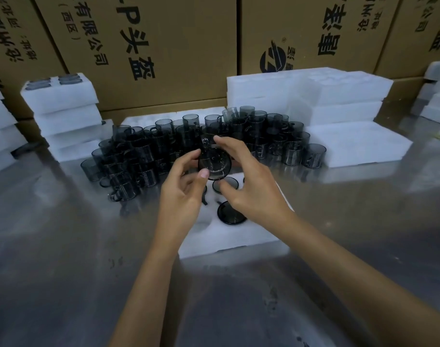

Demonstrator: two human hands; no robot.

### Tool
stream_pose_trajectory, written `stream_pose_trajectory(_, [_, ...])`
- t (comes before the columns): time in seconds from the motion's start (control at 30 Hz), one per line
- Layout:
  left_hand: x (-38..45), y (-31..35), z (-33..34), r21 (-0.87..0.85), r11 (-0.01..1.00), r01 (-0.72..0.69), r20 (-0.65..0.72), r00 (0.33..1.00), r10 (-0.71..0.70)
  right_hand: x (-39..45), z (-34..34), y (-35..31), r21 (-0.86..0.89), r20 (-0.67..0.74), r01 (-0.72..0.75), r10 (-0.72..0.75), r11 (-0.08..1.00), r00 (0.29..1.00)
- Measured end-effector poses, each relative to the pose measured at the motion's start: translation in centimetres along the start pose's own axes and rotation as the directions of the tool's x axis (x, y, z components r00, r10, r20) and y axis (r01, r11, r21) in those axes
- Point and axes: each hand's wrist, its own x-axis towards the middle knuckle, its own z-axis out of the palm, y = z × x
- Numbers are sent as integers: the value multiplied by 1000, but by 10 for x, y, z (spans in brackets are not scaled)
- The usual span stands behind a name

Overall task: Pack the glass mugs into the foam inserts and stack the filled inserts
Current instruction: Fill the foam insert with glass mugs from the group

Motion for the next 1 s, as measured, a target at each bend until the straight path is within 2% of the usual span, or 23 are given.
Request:
stream_pose_trajectory(0.2, [1,5,1,-32,998,56,73,996,-54,-8,2,10,33,-45,-2,4,999,999])
stream_pose_trajectory(0.27, [0,4,1,29,998,54,77,995,-56,-10,5,14,49,-63,5,-2,999,998])
stream_pose_trajectory(0.43, [-1,-2,-2,348,937,34,46,998,-53,-12,9,20,61,-45,43,-40,997,998])
stream_pose_trajectory(0.6, [-1,-2,-4,383,922,51,59,995,-79,-12,10,20,27,-5,12,-12,1000,1000])
stream_pose_trajectory(0.7, [2,-3,-7,354,932,73,51,994,-97,-13,10,18,24,11,-1,1,1000,1000])
stream_pose_trajectory(0.87, [7,-3,-17,138,975,175,33,983,-181,-10,9,13,42,73,-42,39,998,997])
stream_pose_trajectory(1.0, [7,-1,-39,75,947,312,113,941,-319,-11,12,7,34,131,-63,58,997,990])
